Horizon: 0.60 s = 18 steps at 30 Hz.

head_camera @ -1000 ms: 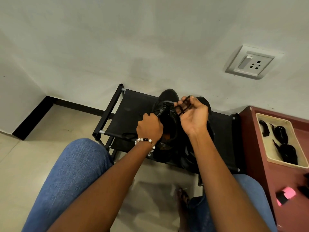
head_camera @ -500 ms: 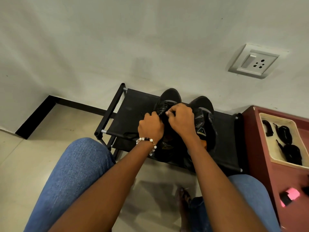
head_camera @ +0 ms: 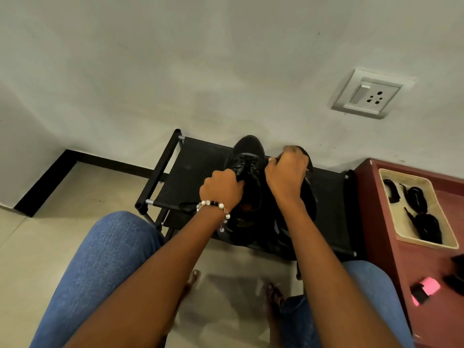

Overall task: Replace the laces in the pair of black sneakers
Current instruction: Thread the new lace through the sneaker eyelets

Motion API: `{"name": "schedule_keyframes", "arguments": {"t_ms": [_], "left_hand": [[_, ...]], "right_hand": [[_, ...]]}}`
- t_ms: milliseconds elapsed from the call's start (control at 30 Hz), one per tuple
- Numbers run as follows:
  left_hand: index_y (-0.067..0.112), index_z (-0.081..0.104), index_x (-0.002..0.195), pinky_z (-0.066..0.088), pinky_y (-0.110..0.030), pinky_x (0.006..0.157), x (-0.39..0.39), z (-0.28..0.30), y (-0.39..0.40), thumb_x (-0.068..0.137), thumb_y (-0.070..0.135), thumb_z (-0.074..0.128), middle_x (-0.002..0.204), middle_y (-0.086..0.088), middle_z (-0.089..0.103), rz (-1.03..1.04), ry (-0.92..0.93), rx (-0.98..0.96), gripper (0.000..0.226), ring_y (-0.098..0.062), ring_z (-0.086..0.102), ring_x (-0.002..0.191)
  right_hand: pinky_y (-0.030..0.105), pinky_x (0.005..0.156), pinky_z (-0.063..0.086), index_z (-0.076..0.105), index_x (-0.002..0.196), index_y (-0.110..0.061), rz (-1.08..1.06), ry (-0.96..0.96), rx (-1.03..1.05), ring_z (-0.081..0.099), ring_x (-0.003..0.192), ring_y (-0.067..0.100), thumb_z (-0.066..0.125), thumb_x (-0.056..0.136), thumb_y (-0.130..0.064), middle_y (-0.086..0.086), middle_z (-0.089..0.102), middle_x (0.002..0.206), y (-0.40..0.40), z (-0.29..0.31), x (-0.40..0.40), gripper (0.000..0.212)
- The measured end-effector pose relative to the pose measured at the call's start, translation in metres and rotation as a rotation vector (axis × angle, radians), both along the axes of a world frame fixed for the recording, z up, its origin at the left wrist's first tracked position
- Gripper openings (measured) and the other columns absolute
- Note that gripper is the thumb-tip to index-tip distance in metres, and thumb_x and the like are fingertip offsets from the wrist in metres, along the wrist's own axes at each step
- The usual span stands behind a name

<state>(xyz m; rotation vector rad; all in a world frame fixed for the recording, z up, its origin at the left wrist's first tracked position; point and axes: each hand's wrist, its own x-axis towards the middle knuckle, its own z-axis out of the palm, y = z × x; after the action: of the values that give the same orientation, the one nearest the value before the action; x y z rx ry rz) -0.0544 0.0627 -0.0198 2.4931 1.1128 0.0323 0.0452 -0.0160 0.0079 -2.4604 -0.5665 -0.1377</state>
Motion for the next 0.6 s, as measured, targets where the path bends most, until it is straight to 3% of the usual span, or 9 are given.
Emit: {"name": "schedule_keyframes", "arguments": {"t_ms": [67, 167, 267, 333, 400, 500, 600], "left_hand": [[0.009, 0.058, 0.104, 0.041, -0.034, 0.065, 0.001, 0.014, 0.004, 0.091, 0.045, 0.06, 0.105, -0.012, 0.061, -0.042, 0.041, 0.039, 0.039, -0.034, 0.061, 0.096], [0.011, 0.057, 0.104, 0.04, -0.034, 0.065, 0.005, 0.029, 0.008, 0.09, 0.038, 0.063, 0.106, -0.011, 0.06, -0.088, 0.037, 0.218, 0.032, -0.034, 0.061, 0.097], [0.013, 0.056, 0.115, 0.046, -0.036, 0.069, 0.012, 0.027, 0.009, 0.092, 0.027, 0.059, 0.116, -0.01, 0.055, -0.186, -0.022, 0.32, 0.027, -0.031, 0.058, 0.104], [0.018, 0.056, 0.123, 0.05, -0.038, 0.073, 0.018, 0.016, 0.008, 0.094, 0.02, 0.055, 0.125, -0.008, 0.05, -0.267, -0.042, 0.349, 0.029, -0.03, 0.053, 0.112], [0.017, 0.059, 0.118, 0.051, -0.036, 0.07, 0.021, 0.002, 0.008, 0.096, 0.017, 0.053, 0.127, -0.007, 0.05, -0.289, -0.048, 0.391, 0.023, -0.029, 0.054, 0.111], [0.014, 0.062, 0.112, 0.047, -0.031, 0.059, 0.025, -0.014, 0.008, 0.094, 0.015, 0.058, 0.122, -0.008, 0.055, -0.276, -0.093, 0.45, 0.019, -0.028, 0.06, 0.096], [0.011, 0.064, 0.097, 0.034, -0.027, 0.045, 0.028, -0.016, 0.01, 0.087, 0.011, 0.067, 0.103, -0.007, 0.062, -0.275, -0.132, 0.495, 0.011, -0.024, 0.061, 0.066]], "right_hand": [[0.037, 0.09, 0.044, 0.066, 0.106, 0.004, 0.124, 0.063, -0.143, 0.057, 0.108, 0.034, 0.062, 0.089, -0.01, 0.02, 0.064, 0.113, 0.002, 0.003, 0.0, 0.023], [0.04, 0.076, 0.053, 0.061, 0.099, 0.003, 0.293, 0.333, -0.31, 0.063, 0.092, 0.035, 0.067, 0.087, -0.016, 0.019, 0.065, 0.101, 0.001, 0.002, -0.01, 0.023], [0.039, 0.07, 0.042, 0.054, 0.106, 0.0, 0.333, 0.235, -0.457, 0.058, 0.099, 0.042, 0.054, 0.096, -0.014, 0.022, 0.058, 0.109, -0.003, -0.005, -0.026, 0.017], [0.041, 0.074, 0.044, 0.054, 0.113, 0.0, 0.303, 0.196, -0.455, 0.057, 0.103, 0.042, 0.045, 0.099, -0.012, 0.022, 0.057, 0.113, -0.004, -0.013, -0.033, 0.02], [0.041, 0.077, 0.047, 0.054, 0.114, 0.0, 0.261, 0.217, -0.432, 0.058, 0.104, 0.04, 0.043, 0.1, -0.012, 0.021, 0.058, 0.115, -0.004, -0.019, -0.036, 0.022], [0.041, 0.079, 0.048, 0.056, 0.112, 0.001, 0.195, 0.3, -0.364, 0.058, 0.104, 0.04, 0.05, 0.098, -0.016, 0.021, 0.059, 0.115, -0.002, -0.027, -0.034, 0.023], [0.04, 0.081, 0.048, 0.057, 0.113, 0.003, 0.153, 0.352, -0.295, 0.058, 0.107, 0.041, 0.053, 0.096, -0.018, 0.022, 0.06, 0.116, -0.001, -0.03, -0.033, 0.027]]}}
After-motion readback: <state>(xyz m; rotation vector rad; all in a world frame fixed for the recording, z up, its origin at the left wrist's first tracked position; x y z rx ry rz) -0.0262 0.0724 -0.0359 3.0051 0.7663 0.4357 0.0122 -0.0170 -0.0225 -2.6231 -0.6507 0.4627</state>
